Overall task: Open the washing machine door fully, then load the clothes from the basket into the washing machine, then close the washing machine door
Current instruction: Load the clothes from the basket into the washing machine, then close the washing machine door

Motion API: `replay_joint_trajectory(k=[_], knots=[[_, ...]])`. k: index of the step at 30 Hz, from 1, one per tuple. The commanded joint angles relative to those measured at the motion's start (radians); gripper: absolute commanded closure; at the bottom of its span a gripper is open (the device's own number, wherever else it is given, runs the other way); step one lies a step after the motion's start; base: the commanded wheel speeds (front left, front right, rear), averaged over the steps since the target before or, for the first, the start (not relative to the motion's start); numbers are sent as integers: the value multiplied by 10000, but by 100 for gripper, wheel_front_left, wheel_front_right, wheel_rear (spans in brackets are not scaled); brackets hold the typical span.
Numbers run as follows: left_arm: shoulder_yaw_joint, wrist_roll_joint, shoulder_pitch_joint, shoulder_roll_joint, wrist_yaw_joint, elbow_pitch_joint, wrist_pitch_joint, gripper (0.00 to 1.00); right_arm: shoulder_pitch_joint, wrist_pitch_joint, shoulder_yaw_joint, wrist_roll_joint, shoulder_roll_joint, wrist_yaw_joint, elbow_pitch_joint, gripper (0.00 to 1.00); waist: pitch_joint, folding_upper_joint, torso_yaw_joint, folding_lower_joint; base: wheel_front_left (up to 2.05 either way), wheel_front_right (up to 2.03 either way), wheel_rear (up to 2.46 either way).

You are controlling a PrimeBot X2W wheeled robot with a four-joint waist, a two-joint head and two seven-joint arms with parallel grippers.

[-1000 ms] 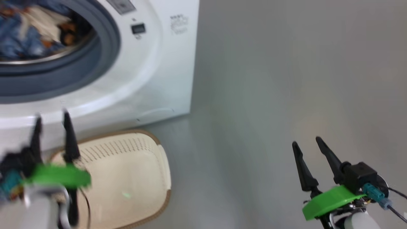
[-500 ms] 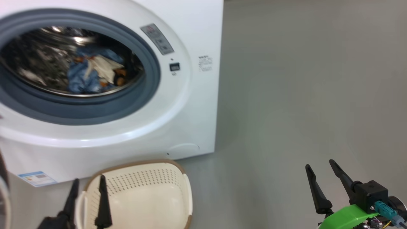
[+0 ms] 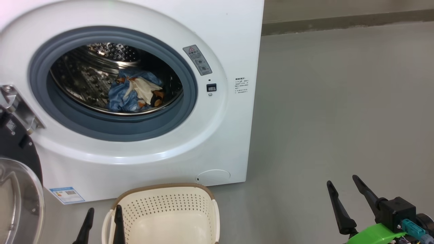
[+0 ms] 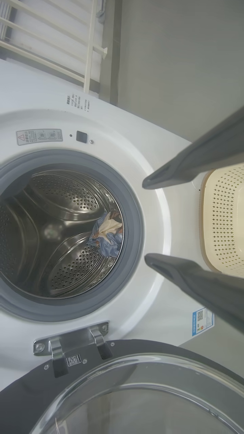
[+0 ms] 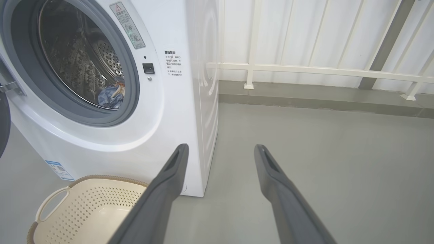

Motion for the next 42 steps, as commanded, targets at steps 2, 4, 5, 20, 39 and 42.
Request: replay_joint_trajectory(k=[2, 4, 5, 20, 39, 42], knots=[[333, 54, -140, 111, 62, -365, -136, 0, -87, 27, 122, -189, -174, 44, -324, 0, -108, 0, 65, 1, 0, 0, 0], [337, 38, -92, 124, 34, -415, -155, 0, -56, 39, 117, -205, -159, 44, -342, 0, -136, 0, 66, 1, 0, 0, 0], [334, 21, -69, 125, 20, -423, -160, 0, -45, 40, 113, -210, -153, 44, -348, 0, -152, 0, 70, 1, 0, 0, 0], [202, -28, -1, 169, 18, -442, -87, 0, 148, -139, -201, -378, 286, 44, -448, 0, -361, 0, 116, 1, 0, 0, 0], [122, -93, 7, 248, 113, -301, -41, 0, 193, -82, 34, -456, 458, 44, -382, 0, -538, 0, 140, 1, 0, 0, 0], [107, -71, -27, 283, 144, -232, -21, 0, 229, -83, 44, -439, 456, 44, -377, 0, -540, 0, 175, 1, -28, 28, 0]])
